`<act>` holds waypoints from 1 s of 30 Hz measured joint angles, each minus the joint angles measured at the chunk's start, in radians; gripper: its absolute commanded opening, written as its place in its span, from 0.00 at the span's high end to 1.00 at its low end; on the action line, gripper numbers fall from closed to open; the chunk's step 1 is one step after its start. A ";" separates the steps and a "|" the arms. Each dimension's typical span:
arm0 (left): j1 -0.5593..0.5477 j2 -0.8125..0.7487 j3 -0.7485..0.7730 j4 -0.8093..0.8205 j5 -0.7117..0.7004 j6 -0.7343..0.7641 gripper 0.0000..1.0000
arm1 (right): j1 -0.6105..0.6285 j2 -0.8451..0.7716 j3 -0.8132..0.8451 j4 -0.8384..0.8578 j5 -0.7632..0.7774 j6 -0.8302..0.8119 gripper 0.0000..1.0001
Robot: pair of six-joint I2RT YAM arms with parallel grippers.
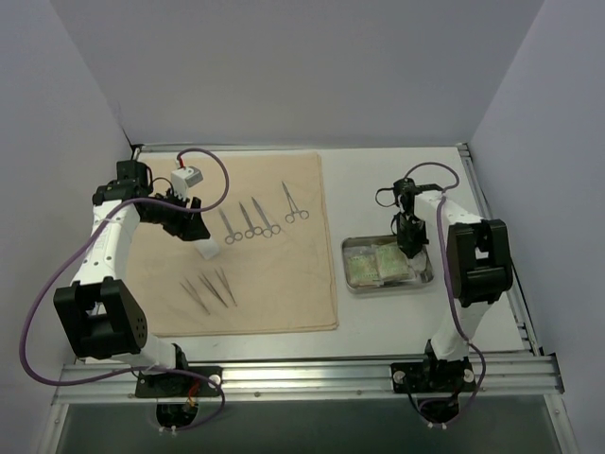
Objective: Prepare the surgical pack
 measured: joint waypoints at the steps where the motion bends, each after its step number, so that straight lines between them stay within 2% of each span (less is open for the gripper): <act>1: 0.000 0.000 0.000 0.000 0.000 0.000 0.35 | -0.004 0.012 0.000 0.002 0.005 0.002 1.00; 10: 0.000 0.000 0.000 0.000 0.000 0.000 0.35 | -0.029 0.030 -0.001 0.002 0.081 0.026 1.00; 30: 0.007 0.000 0.000 -0.001 0.000 0.004 0.35 | -0.021 0.060 0.028 -0.008 0.110 0.039 0.99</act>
